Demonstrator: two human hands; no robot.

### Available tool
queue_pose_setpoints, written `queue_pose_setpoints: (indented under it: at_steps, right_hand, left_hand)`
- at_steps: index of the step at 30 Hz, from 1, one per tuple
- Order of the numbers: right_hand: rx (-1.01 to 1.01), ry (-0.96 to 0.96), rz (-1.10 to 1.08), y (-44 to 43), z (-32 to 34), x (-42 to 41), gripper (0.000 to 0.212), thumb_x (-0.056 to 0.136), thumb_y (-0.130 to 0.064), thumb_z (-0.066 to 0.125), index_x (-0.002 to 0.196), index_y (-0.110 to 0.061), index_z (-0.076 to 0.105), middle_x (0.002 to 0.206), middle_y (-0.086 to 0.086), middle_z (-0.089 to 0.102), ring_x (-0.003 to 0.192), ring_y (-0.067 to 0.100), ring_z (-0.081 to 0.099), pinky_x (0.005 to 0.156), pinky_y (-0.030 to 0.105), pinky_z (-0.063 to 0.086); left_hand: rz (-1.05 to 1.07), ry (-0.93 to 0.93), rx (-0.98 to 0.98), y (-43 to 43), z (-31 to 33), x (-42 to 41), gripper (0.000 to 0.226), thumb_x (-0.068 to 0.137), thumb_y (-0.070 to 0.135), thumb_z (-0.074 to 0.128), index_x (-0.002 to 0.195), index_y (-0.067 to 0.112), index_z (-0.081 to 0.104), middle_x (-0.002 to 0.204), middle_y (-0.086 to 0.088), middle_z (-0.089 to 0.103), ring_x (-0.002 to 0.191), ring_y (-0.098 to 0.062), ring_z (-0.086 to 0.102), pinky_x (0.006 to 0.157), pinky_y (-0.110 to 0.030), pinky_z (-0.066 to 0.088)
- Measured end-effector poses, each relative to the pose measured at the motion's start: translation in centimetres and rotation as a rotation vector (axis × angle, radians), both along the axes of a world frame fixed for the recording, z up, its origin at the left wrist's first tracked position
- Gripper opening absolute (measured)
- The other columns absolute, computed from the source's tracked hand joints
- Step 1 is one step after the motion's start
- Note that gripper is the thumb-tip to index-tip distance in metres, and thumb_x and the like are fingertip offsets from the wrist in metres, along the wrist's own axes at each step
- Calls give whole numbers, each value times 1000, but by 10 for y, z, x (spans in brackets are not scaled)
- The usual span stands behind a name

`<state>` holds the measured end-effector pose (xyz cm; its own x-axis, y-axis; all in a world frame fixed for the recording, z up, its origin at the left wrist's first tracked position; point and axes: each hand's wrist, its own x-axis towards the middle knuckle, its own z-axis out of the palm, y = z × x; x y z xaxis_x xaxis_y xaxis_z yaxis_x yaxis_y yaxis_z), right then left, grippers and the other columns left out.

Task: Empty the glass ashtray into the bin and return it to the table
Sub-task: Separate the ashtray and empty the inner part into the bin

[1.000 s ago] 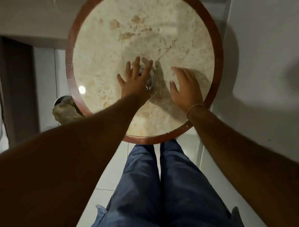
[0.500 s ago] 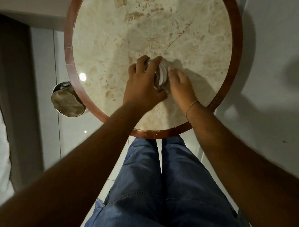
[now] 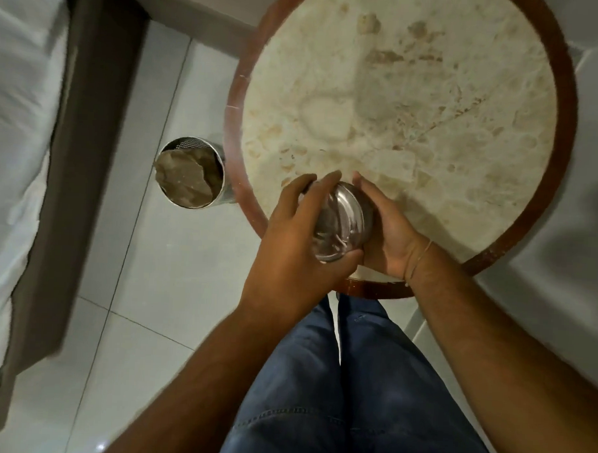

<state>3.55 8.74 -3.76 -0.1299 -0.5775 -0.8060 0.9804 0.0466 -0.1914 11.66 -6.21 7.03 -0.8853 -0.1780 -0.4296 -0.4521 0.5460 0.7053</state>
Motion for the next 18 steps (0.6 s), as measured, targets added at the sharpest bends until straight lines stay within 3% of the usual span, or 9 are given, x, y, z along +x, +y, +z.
queue_pose_setpoints:
  at_steps: [4, 8, 10, 12, 14, 16, 18]
  right_hand:
    - [71, 33, 48, -32, 2, -1, 84, 99, -84, 44, 144, -18, 72, 148, 22, 69, 129, 38, 64, 118, 62, 42]
    - [86, 61, 117, -86, 12, -8, 87, 101, -79, 37, 145, -12, 68, 139, 31, 70, 110, 40, 71, 73, 43, 62]
    - [74, 102, 151, -124, 16, -6, 90, 100, -78, 37, 147, -7, 66, 128, 32, 75, 97, 36, 77, 63, 37, 62]
    - [125, 198, 234, -162, 15, -3, 87, 102, -76, 34, 147, -8, 65, 125, 29, 77, 87, 27, 77, 66, 35, 63]
    - [194, 331, 378, -208, 15, 4, 81, 104, -76, 30, 152, -17, 60, 139, 25, 73, 99, 26, 76, 79, 36, 58]
    - [269, 421, 448, -249, 17, 13, 80, 102, -77, 37, 161, -25, 48, 155, 14, 61, 130, 30, 66, 94, 39, 59]
    - [310, 645, 486, -282, 16, 24, 65, 97, -80, 48, 151, -44, 53, 151, -4, 59, 138, 24, 58, 110, 47, 54]
  left_hand:
    - [318, 117, 52, -25, 4, 40, 96, 78, 26, 96, 159, 19, 44, 155, -2, 49, 146, -11, 49, 116, -20, 46]
    - [569, 56, 41, -51, -5, 90, 93, 77, 30, 96, 156, 29, 47, 153, 9, 51, 146, -7, 48, 117, -38, 50]
    - [690, -8, 78, -60, -15, 119, 93, 74, 29, 98, 152, 41, 50, 149, 17, 54, 141, 2, 52, 113, -31, 52]
    - [831, -54, 197, -65, -26, 144, 94, 68, 26, 102, 145, 54, 54, 143, 24, 59, 135, 6, 57, 100, -16, 55]
    - [948, -84, 292, -72, -36, 167, 94, 64, 30, 103, 140, 60, 56, 139, 32, 60, 130, 11, 58, 87, -5, 55]
    - [1040, -91, 321, -80, -44, 189, 95, 61, 36, 101, 140, 62, 55, 138, 38, 59, 129, 16, 56, 83, -6, 56]
    - [1100, -103, 312, -91, -50, 207, 96, 61, 41, 99, 140, 65, 51, 139, 42, 57, 129, 18, 55, 88, -17, 58]
